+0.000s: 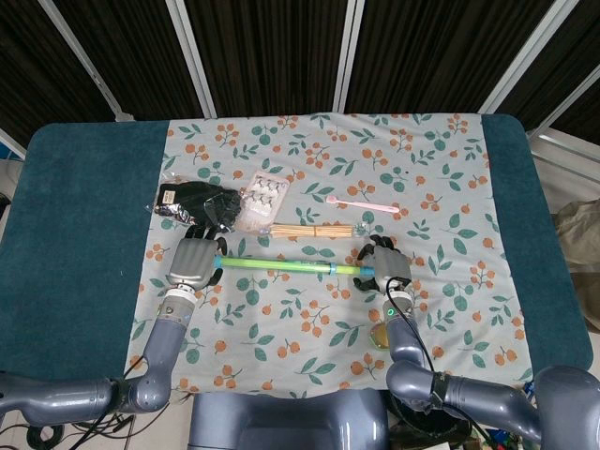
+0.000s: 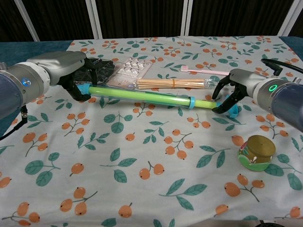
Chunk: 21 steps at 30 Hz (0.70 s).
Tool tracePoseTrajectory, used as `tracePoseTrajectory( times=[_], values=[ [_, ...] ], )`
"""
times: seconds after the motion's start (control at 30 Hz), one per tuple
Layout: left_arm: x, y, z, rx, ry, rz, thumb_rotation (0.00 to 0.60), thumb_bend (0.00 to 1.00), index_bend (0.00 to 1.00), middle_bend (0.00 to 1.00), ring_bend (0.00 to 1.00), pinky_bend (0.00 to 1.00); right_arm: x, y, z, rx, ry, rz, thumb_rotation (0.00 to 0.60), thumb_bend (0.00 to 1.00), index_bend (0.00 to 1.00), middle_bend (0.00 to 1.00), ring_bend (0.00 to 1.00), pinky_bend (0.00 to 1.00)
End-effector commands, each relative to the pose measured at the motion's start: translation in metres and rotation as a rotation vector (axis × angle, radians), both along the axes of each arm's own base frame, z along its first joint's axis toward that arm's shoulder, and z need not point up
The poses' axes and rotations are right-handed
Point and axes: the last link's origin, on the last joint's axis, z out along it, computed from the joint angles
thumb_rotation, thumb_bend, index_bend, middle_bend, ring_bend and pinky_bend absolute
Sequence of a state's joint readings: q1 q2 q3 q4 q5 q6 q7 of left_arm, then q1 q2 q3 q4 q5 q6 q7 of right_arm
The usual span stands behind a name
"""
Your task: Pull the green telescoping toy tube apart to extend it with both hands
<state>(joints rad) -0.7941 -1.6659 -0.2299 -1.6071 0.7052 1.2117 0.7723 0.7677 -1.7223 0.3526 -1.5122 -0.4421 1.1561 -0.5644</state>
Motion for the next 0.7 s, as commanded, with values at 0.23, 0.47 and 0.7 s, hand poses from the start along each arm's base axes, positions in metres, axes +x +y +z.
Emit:
tracePoseTrajectory(
  times=[0.23, 0.47, 0.7],
  values=[
    [0.0, 0.001, 0.001, -0.004, -0.007, -0.004, 0.6, 0.36, 0.53, 0.18, 0.02, 0.13, -0.006, 0.0, -0.005, -0.004, -0.003, -0.031, 0.6, 0.21, 0.46, 0.1, 0.04, 0.19],
    [-0.002, 0.002, 0.002, -0.004, -0.009, 0.002, 0.6, 0.36, 0.53, 0.18, 0.02, 0.13, -0.01, 0.0, -0.007, -0.001, 0.0, -0.049, 0.6, 0.21, 0.5, 0.1, 0.04, 0.19],
    [-0.002, 0.001, 0.001, -0.011, -0.013, 0.0, 0.6, 0.36, 0.53, 0.18, 0.02, 0.13, -0.012, 0.0, -0.009, 0.005, 0.005, -0.054, 0.6, 0.33, 0.57, 0.13, 0.04, 0.19]
  ],
)
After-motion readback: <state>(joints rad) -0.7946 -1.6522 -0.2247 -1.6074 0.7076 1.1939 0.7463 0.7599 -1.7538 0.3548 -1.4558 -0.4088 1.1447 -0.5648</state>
